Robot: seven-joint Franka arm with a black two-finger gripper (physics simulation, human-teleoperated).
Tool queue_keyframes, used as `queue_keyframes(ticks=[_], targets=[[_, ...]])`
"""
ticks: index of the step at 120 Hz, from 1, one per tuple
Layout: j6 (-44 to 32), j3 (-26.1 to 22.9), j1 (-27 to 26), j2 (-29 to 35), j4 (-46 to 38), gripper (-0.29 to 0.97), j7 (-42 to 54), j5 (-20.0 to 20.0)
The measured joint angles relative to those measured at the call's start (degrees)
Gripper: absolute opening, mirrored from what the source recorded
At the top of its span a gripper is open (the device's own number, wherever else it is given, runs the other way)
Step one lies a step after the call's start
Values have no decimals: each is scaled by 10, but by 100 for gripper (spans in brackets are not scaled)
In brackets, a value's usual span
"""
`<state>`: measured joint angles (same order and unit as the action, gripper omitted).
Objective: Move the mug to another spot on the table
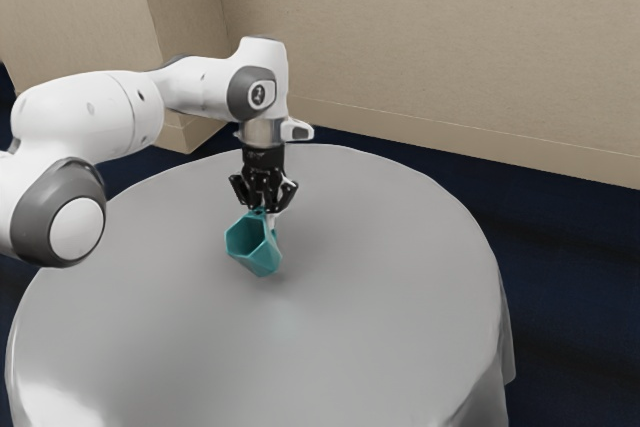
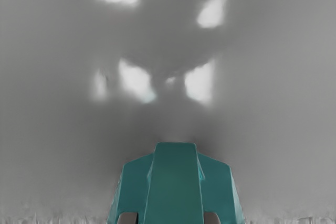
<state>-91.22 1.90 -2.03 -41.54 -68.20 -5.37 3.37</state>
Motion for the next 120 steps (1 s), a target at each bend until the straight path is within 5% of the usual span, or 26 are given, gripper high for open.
queue_keyframes(ticks=[45, 120], targets=[[141, 14, 41, -3, 6, 4, -32, 56], [153, -6, 83, -76, 90, 4, -57, 61]])
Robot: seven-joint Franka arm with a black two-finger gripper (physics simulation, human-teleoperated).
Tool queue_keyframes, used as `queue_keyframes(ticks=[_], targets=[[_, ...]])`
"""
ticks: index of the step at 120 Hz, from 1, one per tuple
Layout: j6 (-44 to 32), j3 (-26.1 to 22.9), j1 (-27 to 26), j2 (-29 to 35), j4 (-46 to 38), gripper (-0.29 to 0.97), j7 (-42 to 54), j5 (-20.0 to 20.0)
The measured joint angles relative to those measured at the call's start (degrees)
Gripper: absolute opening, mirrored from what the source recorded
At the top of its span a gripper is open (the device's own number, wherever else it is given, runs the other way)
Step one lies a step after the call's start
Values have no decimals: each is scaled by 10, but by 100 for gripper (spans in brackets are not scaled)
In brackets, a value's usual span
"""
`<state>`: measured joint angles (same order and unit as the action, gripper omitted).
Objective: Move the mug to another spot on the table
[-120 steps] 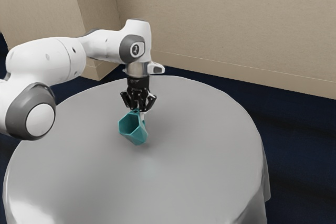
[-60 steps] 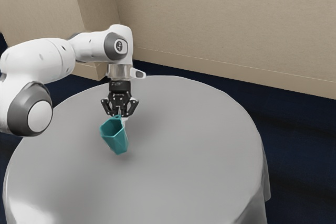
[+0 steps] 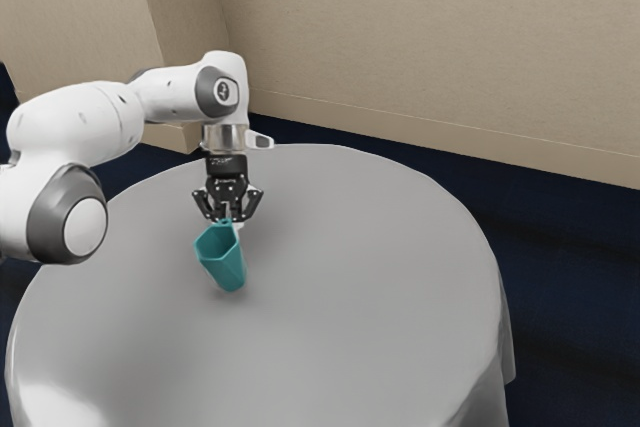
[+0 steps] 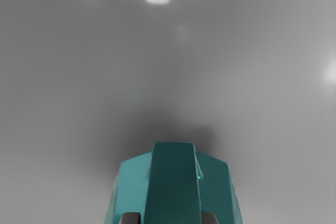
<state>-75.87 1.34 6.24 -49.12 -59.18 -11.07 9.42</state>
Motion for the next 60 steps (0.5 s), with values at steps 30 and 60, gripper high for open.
queue_keyframes(ticks=[30, 60], targets=[[-1, -4, 7, -16, 23, 4, -5, 0], [-7, -13, 16, -28, 25, 5, -7, 0]])
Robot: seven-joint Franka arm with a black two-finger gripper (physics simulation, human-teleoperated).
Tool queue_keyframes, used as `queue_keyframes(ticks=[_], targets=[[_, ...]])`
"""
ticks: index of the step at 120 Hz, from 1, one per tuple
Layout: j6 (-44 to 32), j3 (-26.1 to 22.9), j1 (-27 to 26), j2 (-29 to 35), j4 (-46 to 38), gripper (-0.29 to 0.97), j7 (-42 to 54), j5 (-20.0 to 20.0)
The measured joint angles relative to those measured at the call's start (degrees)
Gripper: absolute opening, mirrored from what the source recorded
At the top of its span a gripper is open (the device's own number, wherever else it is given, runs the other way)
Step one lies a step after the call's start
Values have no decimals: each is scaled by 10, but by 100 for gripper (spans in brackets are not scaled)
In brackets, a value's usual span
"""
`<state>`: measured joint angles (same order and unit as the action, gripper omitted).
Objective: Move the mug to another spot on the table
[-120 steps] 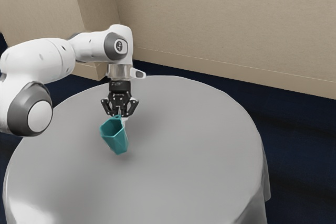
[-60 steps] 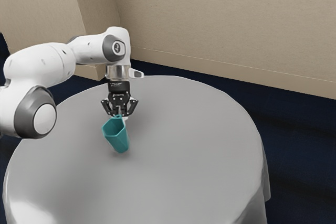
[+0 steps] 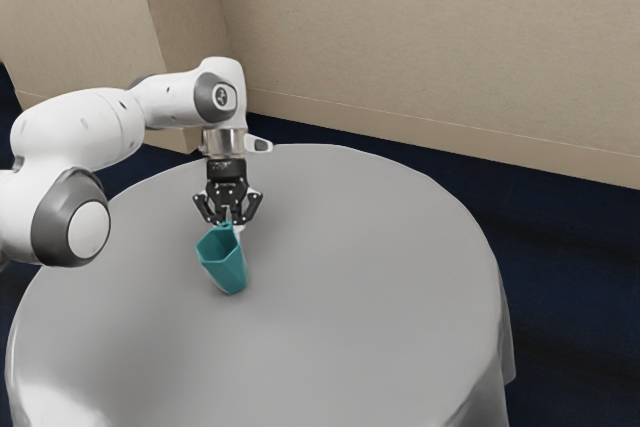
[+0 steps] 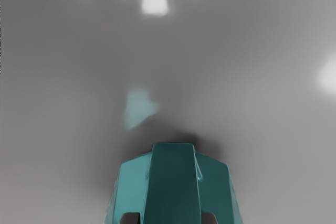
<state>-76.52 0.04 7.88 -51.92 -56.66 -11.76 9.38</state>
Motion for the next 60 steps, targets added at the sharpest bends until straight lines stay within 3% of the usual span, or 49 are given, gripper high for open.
queue_keyframes(ticks=[20, 39, 60], targets=[[-4, -1, 1, -2, 0, 6, -1, 0], [-14, -10, 2, -3, -4, 37, -2, 1], [-25, -11, 1, -3, -5, 55, -4, 2]])
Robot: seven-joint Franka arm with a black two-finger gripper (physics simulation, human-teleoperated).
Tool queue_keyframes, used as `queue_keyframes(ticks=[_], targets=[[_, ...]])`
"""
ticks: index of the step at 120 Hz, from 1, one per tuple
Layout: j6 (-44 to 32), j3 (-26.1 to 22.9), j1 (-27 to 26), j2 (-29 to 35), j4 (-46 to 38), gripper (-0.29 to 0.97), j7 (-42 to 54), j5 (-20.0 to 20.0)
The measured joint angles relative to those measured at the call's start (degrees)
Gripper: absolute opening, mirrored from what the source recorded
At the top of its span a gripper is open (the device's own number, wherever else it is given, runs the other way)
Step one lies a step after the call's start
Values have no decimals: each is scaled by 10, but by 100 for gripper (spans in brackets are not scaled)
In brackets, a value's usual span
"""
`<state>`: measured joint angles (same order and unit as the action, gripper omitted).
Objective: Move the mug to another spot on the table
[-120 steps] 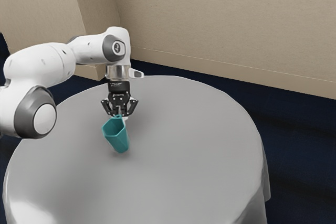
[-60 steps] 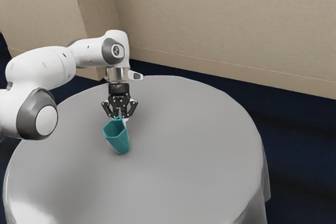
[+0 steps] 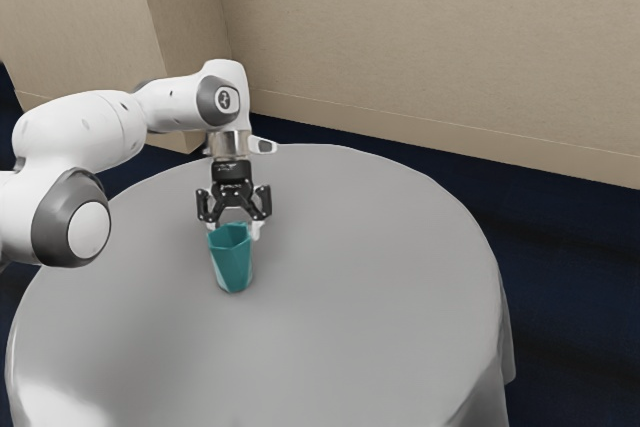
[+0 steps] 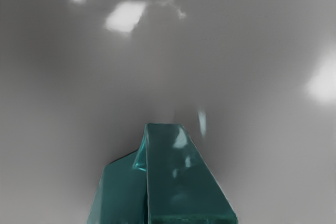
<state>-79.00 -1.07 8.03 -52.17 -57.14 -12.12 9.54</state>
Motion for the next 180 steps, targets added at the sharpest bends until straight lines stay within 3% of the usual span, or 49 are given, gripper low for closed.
queue_keyframes(ticks=[56, 103, 113, 136, 180], targets=[[-16, 1, -1, 7, -7, 66, -2, 1], [-18, 4, -1, 70, -38, 68, -5, -2], [-18, 6, -4, 113, -67, 68, -5, -4], [-70, 28, -15, 272, -231, 68, -5, -9], [-144, 29, -64, 456, -335, 68, 1, -136]])
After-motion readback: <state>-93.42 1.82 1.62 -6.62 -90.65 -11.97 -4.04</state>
